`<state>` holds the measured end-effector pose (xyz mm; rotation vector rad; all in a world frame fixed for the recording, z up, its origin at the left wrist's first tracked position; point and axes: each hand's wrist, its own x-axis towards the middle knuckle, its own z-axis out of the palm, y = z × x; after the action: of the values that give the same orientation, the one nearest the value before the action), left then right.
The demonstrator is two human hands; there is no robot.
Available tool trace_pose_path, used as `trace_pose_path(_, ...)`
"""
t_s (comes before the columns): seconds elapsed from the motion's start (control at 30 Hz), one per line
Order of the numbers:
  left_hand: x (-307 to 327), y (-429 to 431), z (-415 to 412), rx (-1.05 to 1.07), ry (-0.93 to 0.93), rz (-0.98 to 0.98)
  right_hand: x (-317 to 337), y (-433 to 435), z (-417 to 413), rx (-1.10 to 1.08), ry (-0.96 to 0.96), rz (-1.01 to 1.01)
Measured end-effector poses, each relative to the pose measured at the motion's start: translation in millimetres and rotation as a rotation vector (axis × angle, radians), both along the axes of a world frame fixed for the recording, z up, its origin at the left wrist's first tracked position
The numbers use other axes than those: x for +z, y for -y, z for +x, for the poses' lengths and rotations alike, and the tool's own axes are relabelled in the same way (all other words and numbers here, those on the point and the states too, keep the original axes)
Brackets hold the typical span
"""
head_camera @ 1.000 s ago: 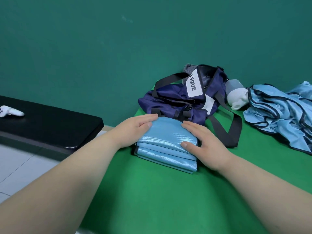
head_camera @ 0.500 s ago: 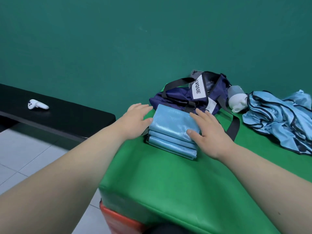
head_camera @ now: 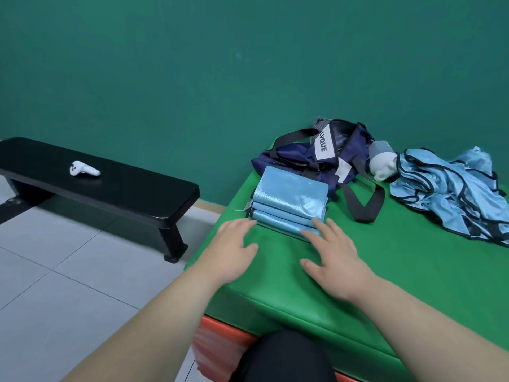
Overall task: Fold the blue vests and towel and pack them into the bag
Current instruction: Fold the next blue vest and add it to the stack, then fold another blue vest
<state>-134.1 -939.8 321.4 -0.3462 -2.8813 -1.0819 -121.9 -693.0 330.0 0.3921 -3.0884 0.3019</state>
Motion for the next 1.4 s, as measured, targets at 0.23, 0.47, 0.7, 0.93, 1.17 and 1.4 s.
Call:
trace_pose_path(0.23,4.4,-46.3,22.2,-0.091,-0.099,0.051,-2.8,-33.0,23.6,-0.026,0.018,-0.088)
trace_pose_path(0.47,12.7,-120.8,20.5,-0.196,-0.183,0.064,5.7,-102.3,27.9,-0.133,-0.006,-0.175)
trace_pose_path(0.7,5.4,-223.0,1.8,-0.297,-0.150,0.135,8.1,-195.5,25.5,-0.281,-0.023,-0.208)
trace_pose_path(0.93,-2.6,-312.0,-38.1,-0.382,-0.124,0.194,6.7,-272.4,10.9,-0.414,-0.064,-0.220)
trace_pose_path(1.17,-3.2,-357.1,-87.0,-0.393,-0.114,0.236,4.4,-320.3,-24.8,-0.498,-0.120,-0.207)
trace_pose_path(1.4,-20.3,-356.1,-112.0,-0.305,-0.099,0.333,15.7,-336.0,-87.9,-0.551,-0.231,-0.196)
